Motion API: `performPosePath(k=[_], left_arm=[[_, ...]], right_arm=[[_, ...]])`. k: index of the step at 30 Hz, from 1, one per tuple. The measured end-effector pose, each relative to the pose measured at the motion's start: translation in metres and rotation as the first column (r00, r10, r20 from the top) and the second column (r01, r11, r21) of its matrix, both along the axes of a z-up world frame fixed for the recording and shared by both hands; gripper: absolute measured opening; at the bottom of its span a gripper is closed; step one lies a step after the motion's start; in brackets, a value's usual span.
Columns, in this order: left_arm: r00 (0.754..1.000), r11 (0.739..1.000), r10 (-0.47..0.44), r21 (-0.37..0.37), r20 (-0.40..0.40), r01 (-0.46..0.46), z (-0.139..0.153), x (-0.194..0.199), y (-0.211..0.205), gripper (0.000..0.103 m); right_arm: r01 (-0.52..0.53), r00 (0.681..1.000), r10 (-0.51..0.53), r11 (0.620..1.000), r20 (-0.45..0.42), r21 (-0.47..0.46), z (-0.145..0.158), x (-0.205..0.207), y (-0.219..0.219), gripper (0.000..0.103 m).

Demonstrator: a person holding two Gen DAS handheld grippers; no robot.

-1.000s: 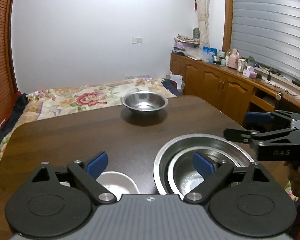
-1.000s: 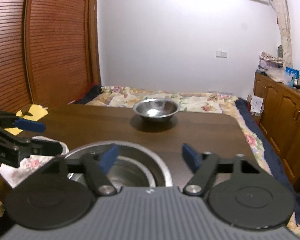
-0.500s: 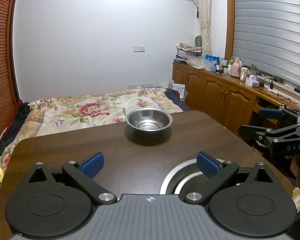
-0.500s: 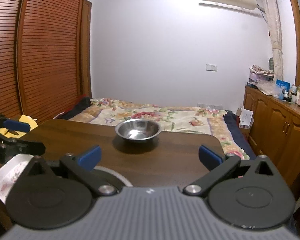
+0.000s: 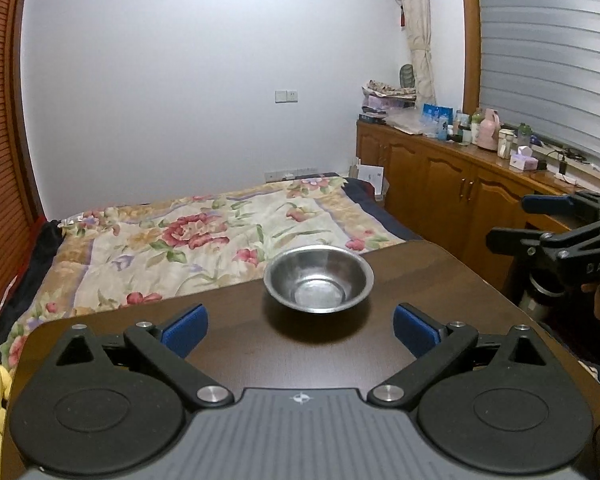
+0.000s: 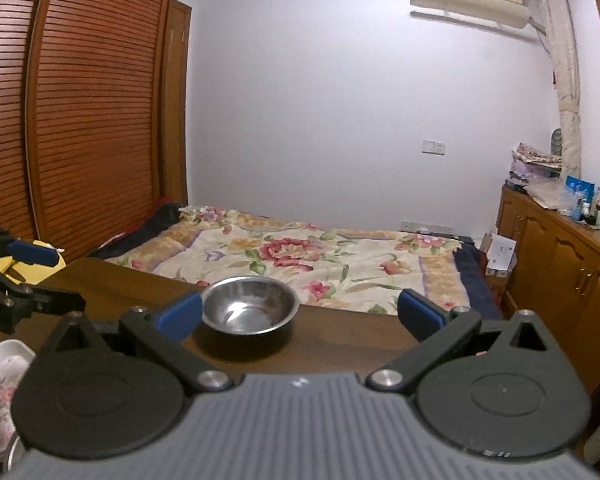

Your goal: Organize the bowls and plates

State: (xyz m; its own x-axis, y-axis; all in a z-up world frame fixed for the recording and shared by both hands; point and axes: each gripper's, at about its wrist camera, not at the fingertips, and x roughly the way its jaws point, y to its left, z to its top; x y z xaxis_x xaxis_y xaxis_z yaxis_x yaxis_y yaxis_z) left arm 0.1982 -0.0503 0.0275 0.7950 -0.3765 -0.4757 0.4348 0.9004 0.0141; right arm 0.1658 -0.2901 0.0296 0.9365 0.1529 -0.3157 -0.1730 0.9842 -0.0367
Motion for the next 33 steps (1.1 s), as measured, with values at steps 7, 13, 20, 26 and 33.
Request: performPosePath(k=[7,13,20,26,33], left_arm=[[1.000,1.000,-0.006,0.027,-0.009,0.007,-0.003,0.036,-0.020,0.101],[1.000,0.997,0.017,0.076,-0.015,-0.016,-0.020,0.073,-0.038,0.100],[0.995,0.998,0.016,0.070,-0.094,-0.009,-0.043,0.112,-0.043,0.090],[0.986,0.999,0.010,0.046,-0.167,-0.003,-0.052,0.135,-0.040,0.086],[0.973,1.000,0.016,0.006,-0.231,-0.015,-0.061,0.154,-0.039,0.074]], right_arm=[[-0.043,0.999,0.044,0.999,-0.025,0.025,-0.009,0.039,-0.007,0.103],[-0.075,0.994,0.080,0.995,-0.071,0.071,-0.028,0.072,-0.007,0.103],[-0.085,0.978,0.111,0.985,-0.179,0.147,-0.058,0.117,-0.003,0.084],[-0.090,0.945,0.153,0.971,-0.290,0.220,-0.075,0.140,-0.003,0.062],[-0.090,0.930,0.163,0.970,-0.329,0.228,-0.081,0.143,0.003,0.049]])
